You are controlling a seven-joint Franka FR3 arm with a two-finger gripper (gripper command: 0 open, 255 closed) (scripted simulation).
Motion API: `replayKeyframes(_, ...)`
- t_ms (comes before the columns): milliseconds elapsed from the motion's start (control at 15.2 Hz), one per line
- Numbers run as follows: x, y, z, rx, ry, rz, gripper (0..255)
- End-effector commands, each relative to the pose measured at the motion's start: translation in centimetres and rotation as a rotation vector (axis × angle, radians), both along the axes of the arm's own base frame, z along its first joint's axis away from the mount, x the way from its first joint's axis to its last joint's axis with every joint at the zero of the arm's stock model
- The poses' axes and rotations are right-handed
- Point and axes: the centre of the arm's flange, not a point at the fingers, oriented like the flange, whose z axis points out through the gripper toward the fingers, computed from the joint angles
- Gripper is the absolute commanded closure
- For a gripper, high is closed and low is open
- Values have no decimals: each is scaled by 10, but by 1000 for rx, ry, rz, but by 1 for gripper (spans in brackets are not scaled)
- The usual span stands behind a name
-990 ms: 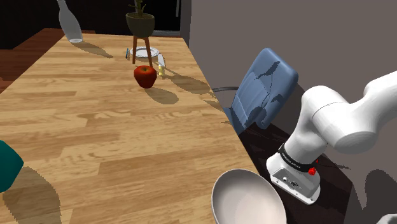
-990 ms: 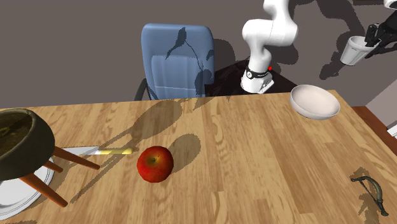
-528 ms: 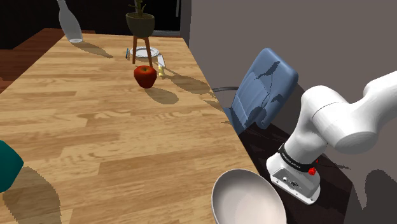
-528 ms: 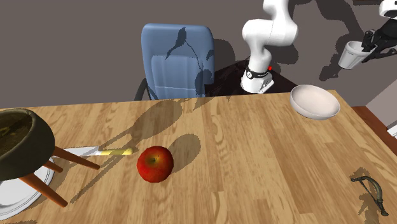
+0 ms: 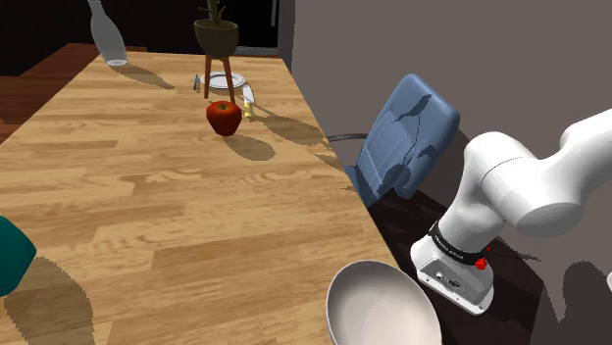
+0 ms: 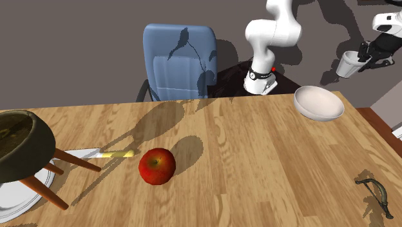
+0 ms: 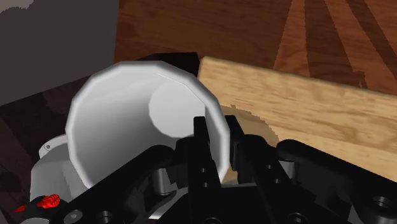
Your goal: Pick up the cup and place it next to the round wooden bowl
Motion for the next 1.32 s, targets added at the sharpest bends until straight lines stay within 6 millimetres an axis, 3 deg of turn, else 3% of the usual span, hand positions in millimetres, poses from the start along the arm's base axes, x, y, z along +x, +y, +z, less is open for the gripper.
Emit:
replayKeyframes(0,0,1,-11,1,0,0,255)
replayKeyframes(924,0,1,-84,1,0,0,255)
replayKeyframes(1254,0,1,-84,1,0,0,255)
